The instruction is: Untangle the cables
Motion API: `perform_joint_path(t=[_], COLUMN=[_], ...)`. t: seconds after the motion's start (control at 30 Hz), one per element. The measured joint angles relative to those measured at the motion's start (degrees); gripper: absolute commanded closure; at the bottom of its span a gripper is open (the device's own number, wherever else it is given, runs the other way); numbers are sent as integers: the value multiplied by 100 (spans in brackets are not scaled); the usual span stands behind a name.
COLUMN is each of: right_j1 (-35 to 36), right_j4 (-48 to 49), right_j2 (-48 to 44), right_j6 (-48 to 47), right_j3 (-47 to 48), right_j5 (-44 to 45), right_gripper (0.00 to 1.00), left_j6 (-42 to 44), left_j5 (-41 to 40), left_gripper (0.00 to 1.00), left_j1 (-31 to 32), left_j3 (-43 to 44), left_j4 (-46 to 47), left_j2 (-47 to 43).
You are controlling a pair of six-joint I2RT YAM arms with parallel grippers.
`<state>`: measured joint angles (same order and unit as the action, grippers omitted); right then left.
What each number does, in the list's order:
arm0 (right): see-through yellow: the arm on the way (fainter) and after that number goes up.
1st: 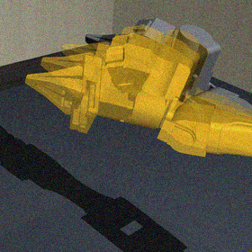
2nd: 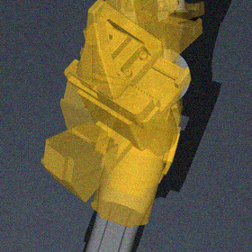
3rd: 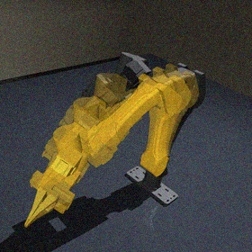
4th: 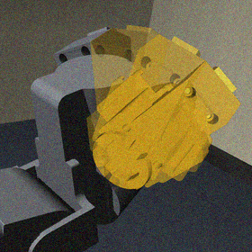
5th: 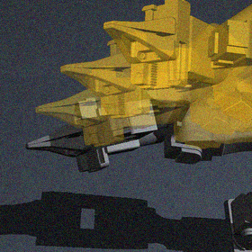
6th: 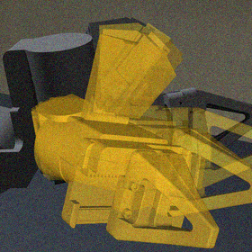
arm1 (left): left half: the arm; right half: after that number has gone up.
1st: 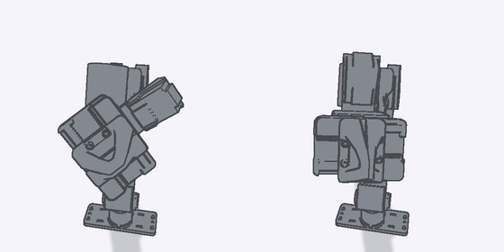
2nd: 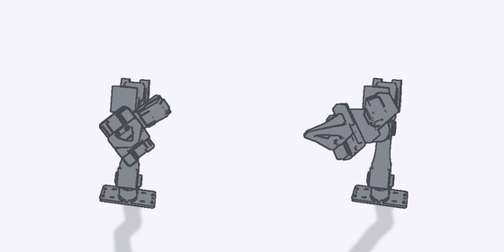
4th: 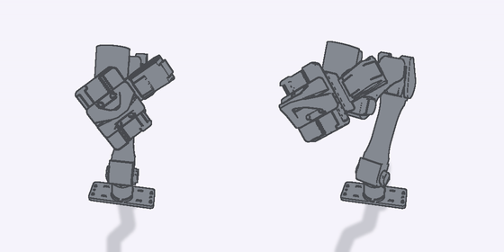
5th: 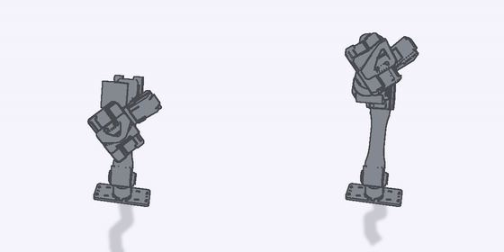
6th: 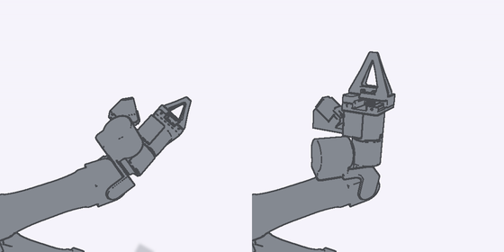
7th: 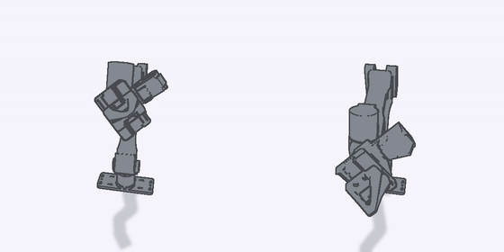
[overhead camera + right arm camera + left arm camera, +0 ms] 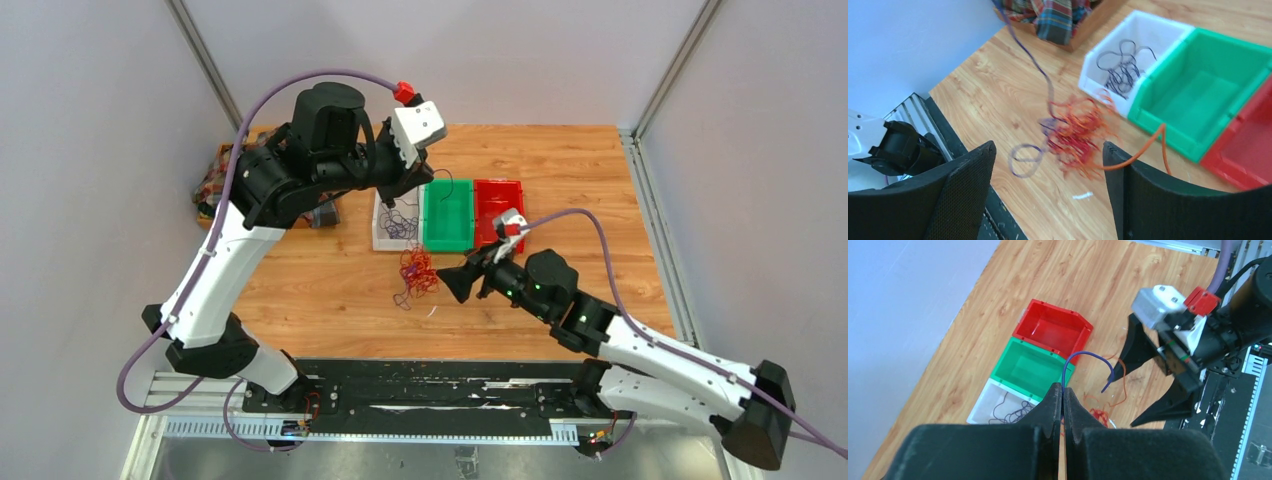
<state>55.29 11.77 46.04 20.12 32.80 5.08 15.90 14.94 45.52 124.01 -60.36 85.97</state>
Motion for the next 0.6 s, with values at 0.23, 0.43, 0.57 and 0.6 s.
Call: perform_joint_path(t=[0.23, 0.43, 0.57, 0.6], right_j1=[-2, -92, -133, -138], right_j4=[682, 1200, 1506, 1587], right_j2=[1641, 2656, 3053, 3152], right_j6=[-476, -522, -376, -326], right_j3=[1130, 1320, 1145, 1084], right_j5=[-404, -470, -542, -573], right_gripper=[39, 64, 70, 71], left_j6=[-24, -81, -92, -92], left_j5=[20, 50, 57, 59], left_gripper=[100, 100, 100, 100], left_j1=[0, 17, 37, 37], left_j3=[103, 466, 846, 931], left_j4=[-24, -26, -26, -22], left_j2=[55, 177, 306, 330])
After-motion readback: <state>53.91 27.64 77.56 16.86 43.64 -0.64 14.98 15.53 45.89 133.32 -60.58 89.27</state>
